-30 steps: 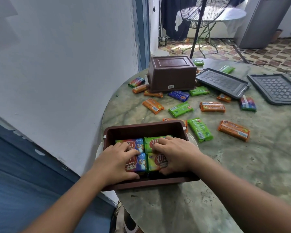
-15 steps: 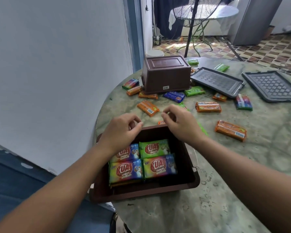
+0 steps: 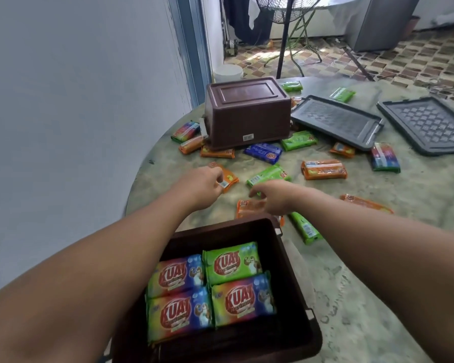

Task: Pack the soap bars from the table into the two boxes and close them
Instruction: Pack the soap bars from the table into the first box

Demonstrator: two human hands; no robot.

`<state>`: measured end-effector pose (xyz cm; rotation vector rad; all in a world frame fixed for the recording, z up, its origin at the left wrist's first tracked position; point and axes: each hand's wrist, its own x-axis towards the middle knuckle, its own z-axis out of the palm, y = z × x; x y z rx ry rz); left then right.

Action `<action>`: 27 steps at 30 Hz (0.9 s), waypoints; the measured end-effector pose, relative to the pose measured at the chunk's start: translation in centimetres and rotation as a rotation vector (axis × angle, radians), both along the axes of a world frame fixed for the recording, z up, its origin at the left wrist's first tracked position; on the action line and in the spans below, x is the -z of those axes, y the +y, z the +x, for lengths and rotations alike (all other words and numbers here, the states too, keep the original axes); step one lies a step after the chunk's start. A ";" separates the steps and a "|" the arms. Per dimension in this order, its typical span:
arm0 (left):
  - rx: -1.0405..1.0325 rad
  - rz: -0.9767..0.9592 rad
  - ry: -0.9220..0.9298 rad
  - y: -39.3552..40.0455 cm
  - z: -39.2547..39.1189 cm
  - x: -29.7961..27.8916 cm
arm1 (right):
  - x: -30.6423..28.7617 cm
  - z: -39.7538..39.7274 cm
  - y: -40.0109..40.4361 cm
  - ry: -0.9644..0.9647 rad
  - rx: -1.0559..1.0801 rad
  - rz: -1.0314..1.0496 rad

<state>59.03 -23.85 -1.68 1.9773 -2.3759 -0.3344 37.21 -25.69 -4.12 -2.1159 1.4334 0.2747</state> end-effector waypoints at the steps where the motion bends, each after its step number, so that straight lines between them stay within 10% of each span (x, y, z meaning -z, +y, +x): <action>1: 0.010 0.022 -0.068 -0.8 0.0 0.6 | 0.6 0.1 -0.4 0.022 -0.025 0.045; 20: 0.174 0.141 -0.483 -7.3 -0.3 6.0 | 3.6 0.7 -2.3 0.135 -0.134 -0.111; 27: -0.174 0.196 -0.127 -5.1 2.1 4.7 | 0.3 0.0 -1.2 0.033 0.084 -0.276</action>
